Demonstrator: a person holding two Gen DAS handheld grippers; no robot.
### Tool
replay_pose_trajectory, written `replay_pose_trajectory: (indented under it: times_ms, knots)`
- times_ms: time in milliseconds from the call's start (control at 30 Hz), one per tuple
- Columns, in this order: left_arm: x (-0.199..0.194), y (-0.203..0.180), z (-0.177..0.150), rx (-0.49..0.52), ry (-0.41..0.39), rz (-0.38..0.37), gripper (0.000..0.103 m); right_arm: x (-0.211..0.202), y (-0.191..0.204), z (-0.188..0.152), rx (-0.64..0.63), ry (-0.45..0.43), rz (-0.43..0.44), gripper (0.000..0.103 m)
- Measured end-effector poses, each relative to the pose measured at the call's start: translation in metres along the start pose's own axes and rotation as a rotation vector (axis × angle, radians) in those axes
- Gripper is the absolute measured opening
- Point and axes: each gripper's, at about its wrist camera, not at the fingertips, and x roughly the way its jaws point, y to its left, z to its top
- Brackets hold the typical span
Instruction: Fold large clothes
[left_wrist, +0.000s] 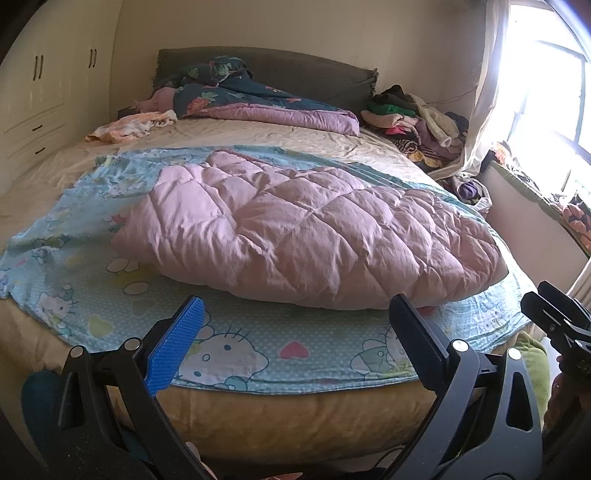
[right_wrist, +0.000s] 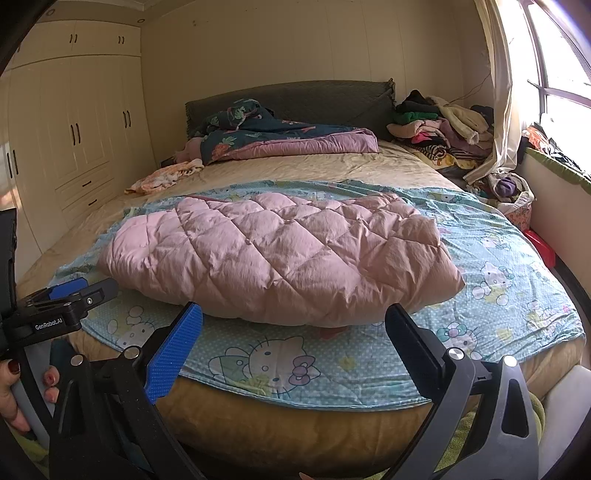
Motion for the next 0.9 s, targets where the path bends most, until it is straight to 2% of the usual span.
replay_pose_trajectory:
  times_ms: [900]
  knots:
    - [-0.0016, 0.0020, 0.0031, 0.006, 0.001, 0.011, 0.094, 0.0014, 0.0005, -0.0010, -0.001, 0.004, 0.002, 0.099]
